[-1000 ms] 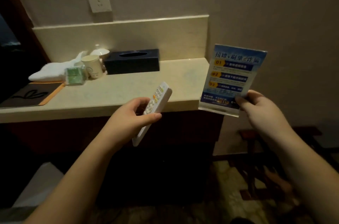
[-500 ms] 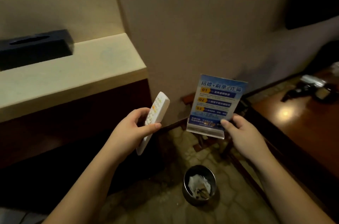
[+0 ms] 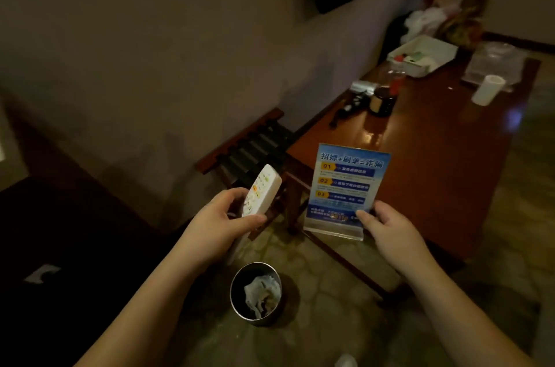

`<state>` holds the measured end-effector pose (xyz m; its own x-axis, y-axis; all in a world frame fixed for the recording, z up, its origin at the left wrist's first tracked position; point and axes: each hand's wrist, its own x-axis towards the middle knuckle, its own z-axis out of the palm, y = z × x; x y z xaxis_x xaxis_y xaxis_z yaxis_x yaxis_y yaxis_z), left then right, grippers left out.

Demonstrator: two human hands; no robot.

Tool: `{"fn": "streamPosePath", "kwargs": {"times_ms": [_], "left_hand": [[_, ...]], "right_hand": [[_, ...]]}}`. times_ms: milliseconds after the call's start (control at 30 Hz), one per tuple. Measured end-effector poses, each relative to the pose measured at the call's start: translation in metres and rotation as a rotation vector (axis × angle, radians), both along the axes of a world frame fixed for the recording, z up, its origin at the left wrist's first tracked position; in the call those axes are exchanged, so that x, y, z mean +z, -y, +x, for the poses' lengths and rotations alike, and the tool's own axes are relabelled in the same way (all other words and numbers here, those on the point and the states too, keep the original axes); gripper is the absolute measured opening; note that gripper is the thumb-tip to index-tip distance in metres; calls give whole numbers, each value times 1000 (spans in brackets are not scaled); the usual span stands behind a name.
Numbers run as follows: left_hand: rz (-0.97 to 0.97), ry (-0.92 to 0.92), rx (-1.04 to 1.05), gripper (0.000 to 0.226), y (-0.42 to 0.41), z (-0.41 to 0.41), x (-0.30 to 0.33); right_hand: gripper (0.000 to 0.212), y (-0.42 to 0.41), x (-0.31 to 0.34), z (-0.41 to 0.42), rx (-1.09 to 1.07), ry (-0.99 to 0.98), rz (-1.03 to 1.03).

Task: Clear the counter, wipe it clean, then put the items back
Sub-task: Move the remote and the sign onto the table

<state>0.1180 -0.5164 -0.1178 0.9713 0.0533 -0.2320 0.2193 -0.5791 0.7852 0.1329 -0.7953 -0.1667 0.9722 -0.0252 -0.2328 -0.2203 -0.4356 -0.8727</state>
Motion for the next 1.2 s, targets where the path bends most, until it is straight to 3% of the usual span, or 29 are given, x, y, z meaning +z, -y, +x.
{"fn": "streamPosePath", "kwargs": {"times_ms": [500,633,867,1200], "left_hand": [[417,129,-474,67,179,143,-35],[552,175,-592,68,203,188,-43],[621,202,-738,61,239,278,-76],[739,234,-902,69,294,433,-133]], "right_hand": [[20,188,-41,63,-285,-37,14],[24,213,-55,85,-381,-50,-11],[24,249,-75,132,-535,-56,32],[25,275,-108,258,-555,-71,-51]]}}
